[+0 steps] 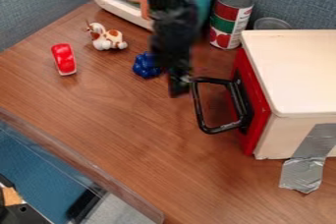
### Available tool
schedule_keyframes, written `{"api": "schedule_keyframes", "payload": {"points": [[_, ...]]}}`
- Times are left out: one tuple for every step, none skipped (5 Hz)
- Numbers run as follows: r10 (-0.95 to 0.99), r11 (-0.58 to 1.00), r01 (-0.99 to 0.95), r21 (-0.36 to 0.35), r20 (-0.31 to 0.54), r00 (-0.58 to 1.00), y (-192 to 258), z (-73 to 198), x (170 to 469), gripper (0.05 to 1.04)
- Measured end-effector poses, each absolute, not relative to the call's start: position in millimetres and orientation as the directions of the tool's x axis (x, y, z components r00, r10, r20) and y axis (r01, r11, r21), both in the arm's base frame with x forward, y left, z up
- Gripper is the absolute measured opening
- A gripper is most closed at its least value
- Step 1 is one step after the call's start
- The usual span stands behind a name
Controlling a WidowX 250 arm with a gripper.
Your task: Closed the drawer
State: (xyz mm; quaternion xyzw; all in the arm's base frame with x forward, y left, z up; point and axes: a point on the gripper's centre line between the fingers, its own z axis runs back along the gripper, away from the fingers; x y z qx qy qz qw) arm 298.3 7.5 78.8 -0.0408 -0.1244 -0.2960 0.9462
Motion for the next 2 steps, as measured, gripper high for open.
{"api": "schedule_keyframes", "payload": {"points": [[-0.470,0.878,0.476,0.053,0.285,0.835,46,121,272,1.000],[-0.314,0.949,0.313,0.036,0.160,0.936,88,145,227,1.000]]}}
